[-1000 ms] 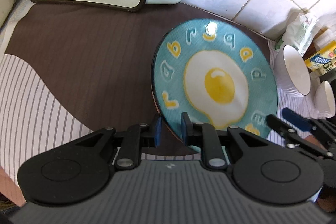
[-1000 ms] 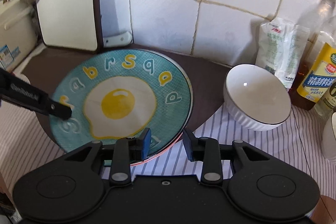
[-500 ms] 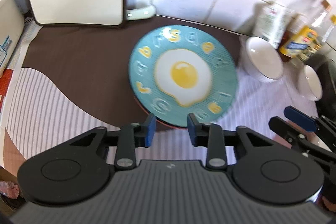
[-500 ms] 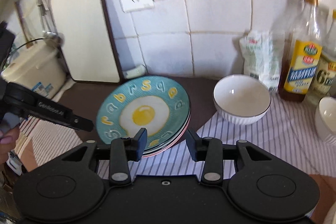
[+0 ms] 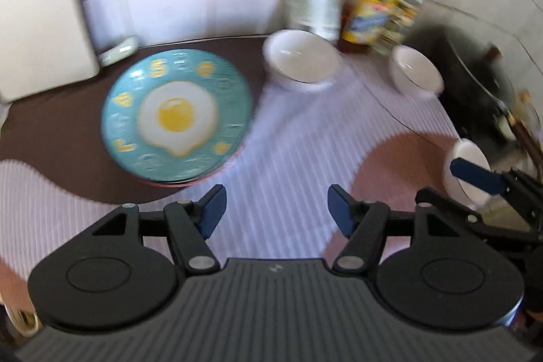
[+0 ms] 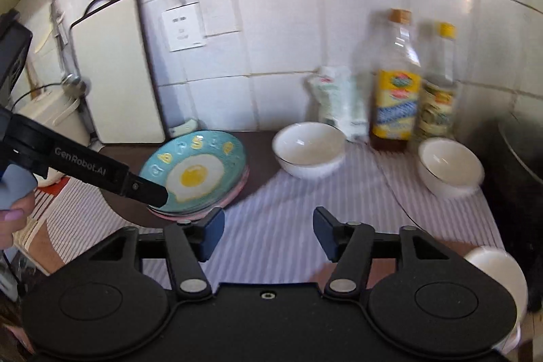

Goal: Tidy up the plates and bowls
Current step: 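Move the left gripper toward the white ribbed bowl beside the stove, then close the left gripper on the white bowl's rim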

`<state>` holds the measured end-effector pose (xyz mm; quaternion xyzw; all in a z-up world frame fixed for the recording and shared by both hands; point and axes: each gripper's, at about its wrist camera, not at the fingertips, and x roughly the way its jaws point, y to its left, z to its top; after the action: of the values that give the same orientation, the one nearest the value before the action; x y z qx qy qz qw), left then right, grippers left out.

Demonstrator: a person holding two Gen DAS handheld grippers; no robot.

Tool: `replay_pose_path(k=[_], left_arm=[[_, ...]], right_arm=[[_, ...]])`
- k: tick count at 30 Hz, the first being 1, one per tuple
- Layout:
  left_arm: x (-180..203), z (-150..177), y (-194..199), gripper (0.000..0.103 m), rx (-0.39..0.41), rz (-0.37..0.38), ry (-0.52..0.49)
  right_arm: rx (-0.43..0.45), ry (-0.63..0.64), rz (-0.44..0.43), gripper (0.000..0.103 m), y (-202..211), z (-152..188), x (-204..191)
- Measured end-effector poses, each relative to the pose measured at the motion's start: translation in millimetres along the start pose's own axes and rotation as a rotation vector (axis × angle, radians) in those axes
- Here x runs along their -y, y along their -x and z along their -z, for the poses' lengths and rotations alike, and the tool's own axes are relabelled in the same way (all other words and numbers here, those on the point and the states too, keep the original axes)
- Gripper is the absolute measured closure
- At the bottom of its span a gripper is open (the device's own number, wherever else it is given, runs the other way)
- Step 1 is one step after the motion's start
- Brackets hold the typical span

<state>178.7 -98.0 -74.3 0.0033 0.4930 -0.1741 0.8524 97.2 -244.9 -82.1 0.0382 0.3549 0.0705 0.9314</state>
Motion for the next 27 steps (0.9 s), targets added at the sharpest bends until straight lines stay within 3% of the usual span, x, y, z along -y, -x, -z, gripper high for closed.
replay_pose_path(k=[7, 9, 11, 15, 19, 27], left_arm=[[42, 14, -25, 0.03, -0.001, 0.071, -0.145], [49, 15, -32, 0.025, -0.001, 0.087, -0.151], [56, 13, -37, 0.021, 0.018, 0.097, -0.142], [74, 11, -49, 0.013, 0.058, 0.17, -0.128], [97, 9, -70, 0.012, 0.061, 0.248, -0.135], [152, 11, -120, 0.011, 0.068, 0.38, -0.135]], right_arm=[[0.064, -0.105, 0.143, 0.028, 33, 40, 46], [0.064, -0.114, 0.185, 0.023, 39, 51, 59], [0.05, -0.113, 0.234, 0.012, 43, 63, 70], [0.056, -0.14, 0.312, 0.01, 46, 91, 92], [0.017, -0.154, 0.378, 0.01, 31, 114, 113], [0.037, -0.191, 0.407, 0.009, -6, 143, 139]])
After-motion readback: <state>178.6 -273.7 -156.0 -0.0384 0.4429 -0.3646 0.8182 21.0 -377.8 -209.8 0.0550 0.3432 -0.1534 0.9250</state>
